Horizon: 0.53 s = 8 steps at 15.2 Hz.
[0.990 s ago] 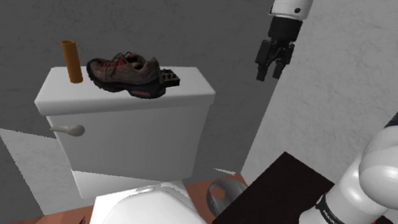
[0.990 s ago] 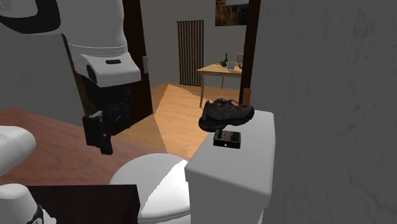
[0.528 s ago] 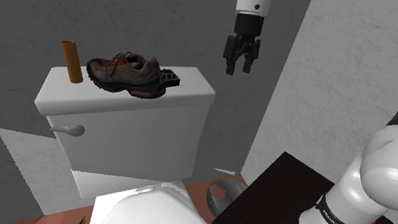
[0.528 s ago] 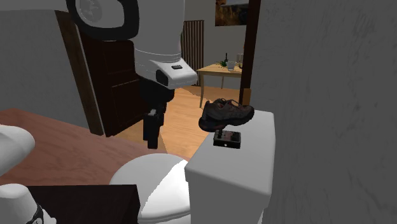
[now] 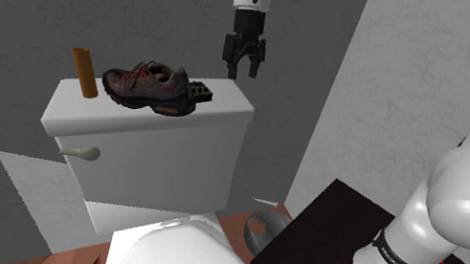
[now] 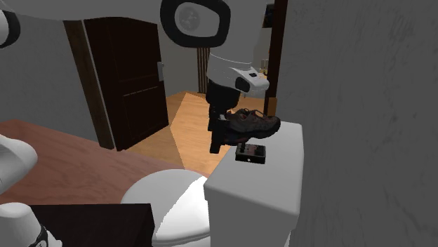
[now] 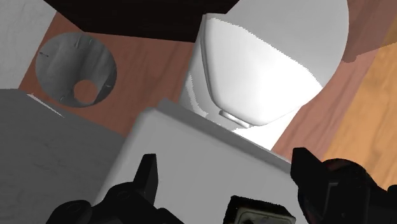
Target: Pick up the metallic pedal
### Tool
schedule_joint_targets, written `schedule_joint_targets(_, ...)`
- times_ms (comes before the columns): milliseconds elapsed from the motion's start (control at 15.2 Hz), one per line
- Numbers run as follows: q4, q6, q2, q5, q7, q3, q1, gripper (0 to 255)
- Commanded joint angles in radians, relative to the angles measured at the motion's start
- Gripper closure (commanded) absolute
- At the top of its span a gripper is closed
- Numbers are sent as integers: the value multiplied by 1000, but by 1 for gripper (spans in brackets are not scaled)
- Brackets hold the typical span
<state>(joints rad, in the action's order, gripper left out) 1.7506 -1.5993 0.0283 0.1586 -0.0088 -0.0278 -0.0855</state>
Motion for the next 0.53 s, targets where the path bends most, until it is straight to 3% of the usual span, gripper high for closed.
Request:
schedule_joint_targets(0,-107,22,95,1,1,-10,-10,0)
schedule_joint_targets(462,-545,160,423,-8,17,-40,-46,0)
